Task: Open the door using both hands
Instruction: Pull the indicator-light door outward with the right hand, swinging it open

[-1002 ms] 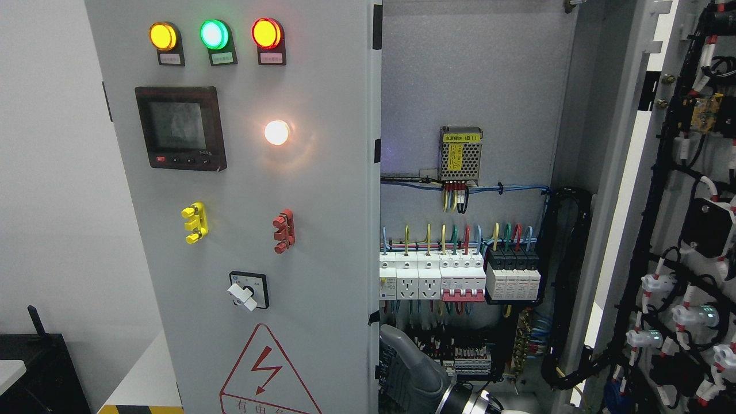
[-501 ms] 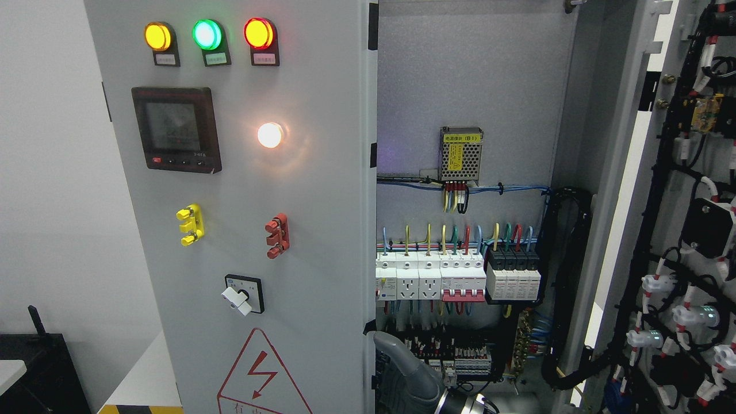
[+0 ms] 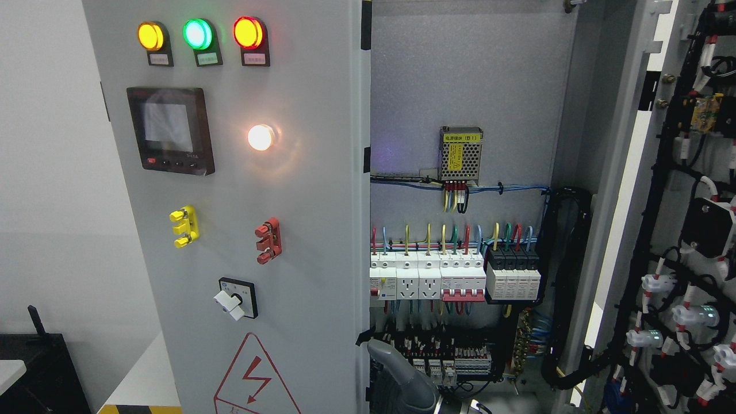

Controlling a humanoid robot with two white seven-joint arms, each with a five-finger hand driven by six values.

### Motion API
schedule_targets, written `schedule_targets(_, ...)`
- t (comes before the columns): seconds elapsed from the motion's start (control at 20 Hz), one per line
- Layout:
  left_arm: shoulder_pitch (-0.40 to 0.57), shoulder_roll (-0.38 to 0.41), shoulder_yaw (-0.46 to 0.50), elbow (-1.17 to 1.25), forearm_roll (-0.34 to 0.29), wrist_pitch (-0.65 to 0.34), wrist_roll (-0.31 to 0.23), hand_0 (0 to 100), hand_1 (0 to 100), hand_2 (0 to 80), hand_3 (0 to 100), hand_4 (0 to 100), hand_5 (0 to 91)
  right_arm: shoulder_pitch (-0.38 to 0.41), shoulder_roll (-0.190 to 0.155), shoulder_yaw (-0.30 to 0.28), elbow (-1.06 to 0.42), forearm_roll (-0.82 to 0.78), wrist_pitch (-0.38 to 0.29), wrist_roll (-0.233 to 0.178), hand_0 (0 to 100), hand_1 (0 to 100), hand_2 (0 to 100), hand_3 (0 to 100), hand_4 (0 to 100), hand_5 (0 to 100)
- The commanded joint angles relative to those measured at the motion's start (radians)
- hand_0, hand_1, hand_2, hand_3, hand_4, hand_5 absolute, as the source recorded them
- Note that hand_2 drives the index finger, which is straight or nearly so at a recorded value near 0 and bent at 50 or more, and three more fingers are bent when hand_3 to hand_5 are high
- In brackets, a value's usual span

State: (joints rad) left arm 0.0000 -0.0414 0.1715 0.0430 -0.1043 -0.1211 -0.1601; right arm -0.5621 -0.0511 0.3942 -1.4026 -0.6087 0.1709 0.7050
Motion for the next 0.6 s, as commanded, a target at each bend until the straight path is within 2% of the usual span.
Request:
schedule_targets(0.0, 0.029, 0.0, 0.0, 0.0, 0.0, 0.0, 0.001, 0, 0, 0.0, 0, 0, 0.0, 0.014, 0.0, 0.021, -0.044, -0.006, 0.001, 0.007, 38, 0, 0, 0, 0, 0)
schedule_targets(0.2, 0.031, 0.0, -0.001, 0.0, 0.0, 0.0, 0.001, 0, 0, 0.0, 0, 0, 0.0, 0.025, 0.002, 0.041, -0.068, -0.078, 0.001, 0.005, 38, 0, 0, 0, 0, 0)
schedule_targets(0.4, 0.031, 0.0, 0.0, 0.0, 0.0, 0.0, 0.001, 0, 0, 0.0, 0, 0, 0.0, 0.031, 0.002, 0.046, -0.078, -0.08, 0.001, 0.005, 38, 0, 0, 0, 0, 0)
schedule_targets(0.55, 0.029, 0.0, 0.0, 0.0, 0.0, 0.0, 0.001, 0, 0, 0.0, 0, 0, 0.0, 0.033, 0.001, 0.071, -0.088, -0.08, 0.001, 0.005, 38, 0, 0, 0, 0, 0)
